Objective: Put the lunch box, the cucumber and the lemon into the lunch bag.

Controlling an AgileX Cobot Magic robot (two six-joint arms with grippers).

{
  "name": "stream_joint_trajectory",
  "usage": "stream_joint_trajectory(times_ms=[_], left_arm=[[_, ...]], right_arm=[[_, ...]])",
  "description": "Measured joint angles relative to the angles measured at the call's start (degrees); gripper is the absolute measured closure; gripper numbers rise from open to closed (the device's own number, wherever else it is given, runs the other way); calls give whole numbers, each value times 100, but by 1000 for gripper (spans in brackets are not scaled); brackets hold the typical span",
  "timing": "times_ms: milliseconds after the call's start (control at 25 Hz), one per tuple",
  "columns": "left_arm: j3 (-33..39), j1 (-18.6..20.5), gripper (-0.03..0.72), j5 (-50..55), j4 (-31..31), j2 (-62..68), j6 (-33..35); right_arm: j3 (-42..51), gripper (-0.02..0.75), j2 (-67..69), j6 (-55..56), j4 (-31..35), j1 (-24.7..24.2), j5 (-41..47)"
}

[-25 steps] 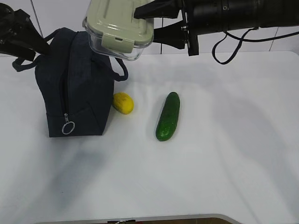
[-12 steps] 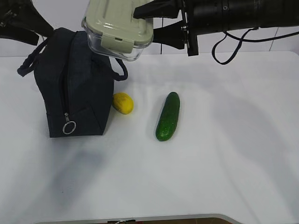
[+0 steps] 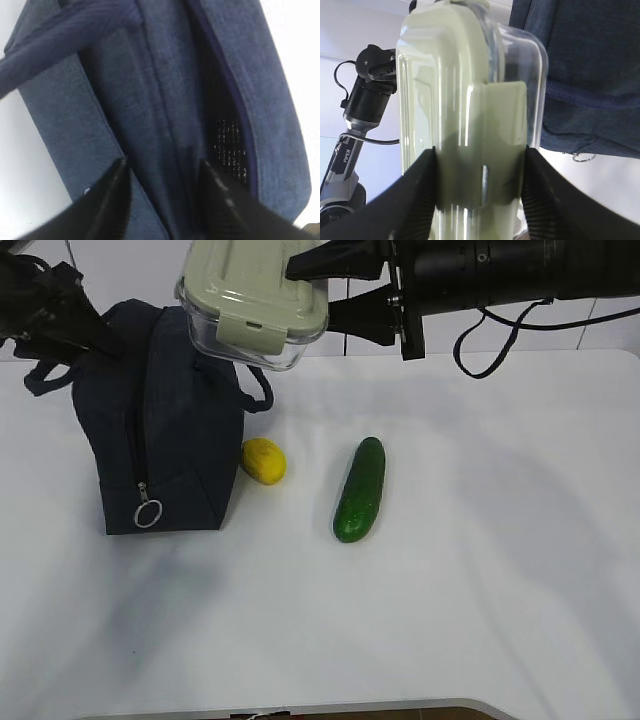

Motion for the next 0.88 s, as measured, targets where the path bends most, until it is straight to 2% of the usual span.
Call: stream_joint_trajectory(times_ms=[80, 200, 280, 560, 880], left_arm=[[0, 0, 442, 26, 0, 0, 0], [0, 0, 620, 163, 0, 0, 108], [0, 0, 680, 301, -24, 0, 180], [0, -10, 697, 428, -27, -160, 239], [0, -232, 699, 498, -109, -767, 241]], right_arm=[[0, 360, 0, -11, 0, 0, 0], [0, 360, 0, -11, 0, 0, 0], [0, 360, 0, -11, 9, 0, -35], [0, 360, 0, -11, 98, 0, -165], [0, 360, 2, -22, 639, 13, -190]])
